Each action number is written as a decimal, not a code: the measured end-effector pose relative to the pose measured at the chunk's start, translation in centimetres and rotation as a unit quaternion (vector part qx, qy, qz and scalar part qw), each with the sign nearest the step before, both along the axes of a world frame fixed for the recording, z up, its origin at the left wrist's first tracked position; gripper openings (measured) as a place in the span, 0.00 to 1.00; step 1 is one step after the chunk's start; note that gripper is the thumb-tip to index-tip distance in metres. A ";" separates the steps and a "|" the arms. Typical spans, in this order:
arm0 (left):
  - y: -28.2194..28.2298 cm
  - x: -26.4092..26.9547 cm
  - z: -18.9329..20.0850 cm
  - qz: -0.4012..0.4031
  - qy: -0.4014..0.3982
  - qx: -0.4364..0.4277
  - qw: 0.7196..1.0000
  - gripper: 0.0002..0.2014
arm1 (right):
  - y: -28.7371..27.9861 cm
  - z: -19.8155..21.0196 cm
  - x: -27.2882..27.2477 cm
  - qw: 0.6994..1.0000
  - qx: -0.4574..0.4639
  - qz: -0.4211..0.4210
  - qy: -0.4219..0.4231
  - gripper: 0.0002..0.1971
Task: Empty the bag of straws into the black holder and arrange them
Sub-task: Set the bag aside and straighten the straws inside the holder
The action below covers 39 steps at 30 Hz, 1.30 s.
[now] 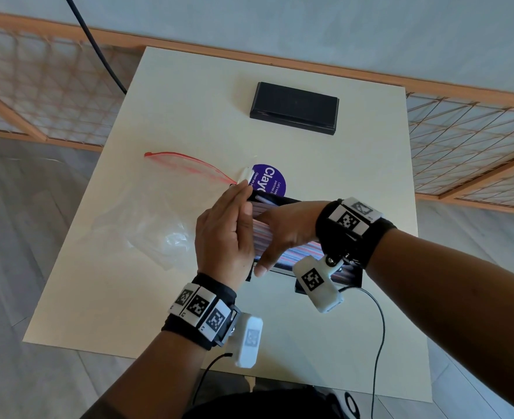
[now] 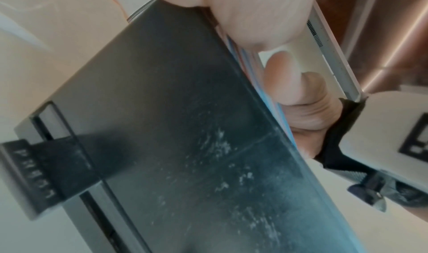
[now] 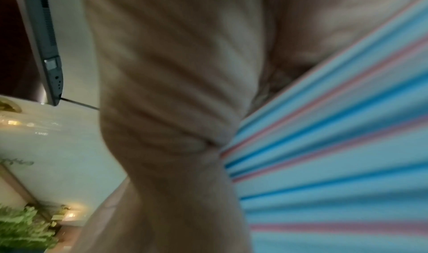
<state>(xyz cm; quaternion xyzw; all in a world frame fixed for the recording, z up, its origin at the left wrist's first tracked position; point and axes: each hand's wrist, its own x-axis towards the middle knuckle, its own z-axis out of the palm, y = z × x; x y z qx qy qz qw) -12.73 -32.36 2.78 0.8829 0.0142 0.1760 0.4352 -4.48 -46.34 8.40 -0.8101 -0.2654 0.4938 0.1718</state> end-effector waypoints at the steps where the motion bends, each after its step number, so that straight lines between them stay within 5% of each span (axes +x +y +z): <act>1: 0.0 0.0 -0.1 -0.002 -0.004 0.006 1.000 0.23 | 0.0 -0.1 -0.2 1.000 0.004 0.007 -0.005 0.43; 6: 0.1 0.0 -0.3 -0.007 -0.013 0.020 1.000 0.22 | -0.1 0.2 -0.9 0.999 0.032 0.001 0.004 0.47; 11: 0.2 0.0 -0.1 -0.007 -0.009 0.022 1.000 0.21 | 0.0 0.2 -0.2 1.000 0.021 -0.009 0.004 0.32; 20: 0.1 -0.3 0.0 -0.008 0.002 0.013 1.000 0.24 | 0.1 -0.1 -0.1 1.000 0.020 -0.013 0.010 0.37; 29: 0.5 -0.4 -0.2 -0.022 -0.003 0.034 0.999 0.32 | 0.4 1.0 0.2 1.000 0.015 -0.009 0.001 0.23; 39: 0.8 -1.5 -1.2 -0.041 -0.023 0.127 0.991 0.29 | 0.6 1.2 -0.3 1.000 0.003 0.007 -0.003 0.29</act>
